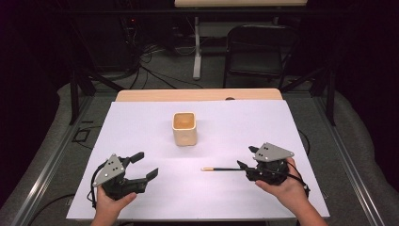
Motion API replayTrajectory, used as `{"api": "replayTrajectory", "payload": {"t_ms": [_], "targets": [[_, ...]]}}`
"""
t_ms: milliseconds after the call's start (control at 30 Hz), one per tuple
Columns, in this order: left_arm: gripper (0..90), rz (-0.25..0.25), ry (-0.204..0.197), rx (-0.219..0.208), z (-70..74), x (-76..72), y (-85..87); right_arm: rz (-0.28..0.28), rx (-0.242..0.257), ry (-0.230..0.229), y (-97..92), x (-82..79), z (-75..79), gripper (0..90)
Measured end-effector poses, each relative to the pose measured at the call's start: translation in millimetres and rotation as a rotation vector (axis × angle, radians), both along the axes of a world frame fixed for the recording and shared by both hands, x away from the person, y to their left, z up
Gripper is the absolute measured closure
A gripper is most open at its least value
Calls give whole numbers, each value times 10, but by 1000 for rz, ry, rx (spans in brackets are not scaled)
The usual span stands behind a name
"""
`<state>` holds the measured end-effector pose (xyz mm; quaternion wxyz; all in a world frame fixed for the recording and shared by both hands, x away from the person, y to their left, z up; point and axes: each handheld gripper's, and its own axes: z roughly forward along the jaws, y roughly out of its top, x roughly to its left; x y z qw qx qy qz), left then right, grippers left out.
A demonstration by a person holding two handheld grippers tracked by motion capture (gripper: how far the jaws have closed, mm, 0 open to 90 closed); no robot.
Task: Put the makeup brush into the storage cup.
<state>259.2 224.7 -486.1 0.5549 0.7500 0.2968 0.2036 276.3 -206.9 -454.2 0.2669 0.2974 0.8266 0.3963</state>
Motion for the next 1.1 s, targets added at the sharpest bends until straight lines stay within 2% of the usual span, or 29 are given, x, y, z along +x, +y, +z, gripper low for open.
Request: {"api": "replayTrajectory", "payload": {"t_ms": [100, 167, 233, 333, 400, 433, 600, 633, 700, 767, 800, 967, 1000, 1100], "targets": [[238, 0, 0, 0, -1, 0, 0, 13, -26, 41, 26, 72, 32, 392], [237, 1, 0, 1, -1, 0, -2, 17, -35, 50, 31, 92, 37, 392], [238, 0, 0, 2, 0, 0, -1, 26, -69, 82, 41, 163, 51, 392], [237, 0, 0, 1, 0, 1, 0, 26, -92, 101, 48, 207, 54, 392], [238, -8, 2, -1, -1, 5, 4, 26, -112, 125, 52, 242, 58, 392], [238, -7, 2, 0, -2, 5, 4, 32, -126, 151, 59, 269, 59, 392], [238, -3, 1, 8, -2, 3, -2, 34, -170, 196, 85, 306, 62, 392], [238, -8, 3, 6, -3, 5, -1, 27, -197, 228, 98, 323, 61, 392], [238, -8, 4, 7, -4, 5, -3, 27, -207, 239, 102, 330, 59, 392], [238, -8, 4, 7, -4, 5, -4, 24, -245, 264, 120, 351, 58, 392], [238, -9, 4, 7, -4, 5, -5, 24, -245, 264, 120, 351, 58, 392], [238, -9, 4, 7, -4, 6, -5, 18, -300, 331, 146, 409, 52, 391], [238, -9, 4, 7, -4, 5, -5, 18, -300, 331, 146, 409, 52, 391], [238, -8, 5, 8, -5, 6, -6, 11, -322, 376, 154, 441, 49, 391]]}}
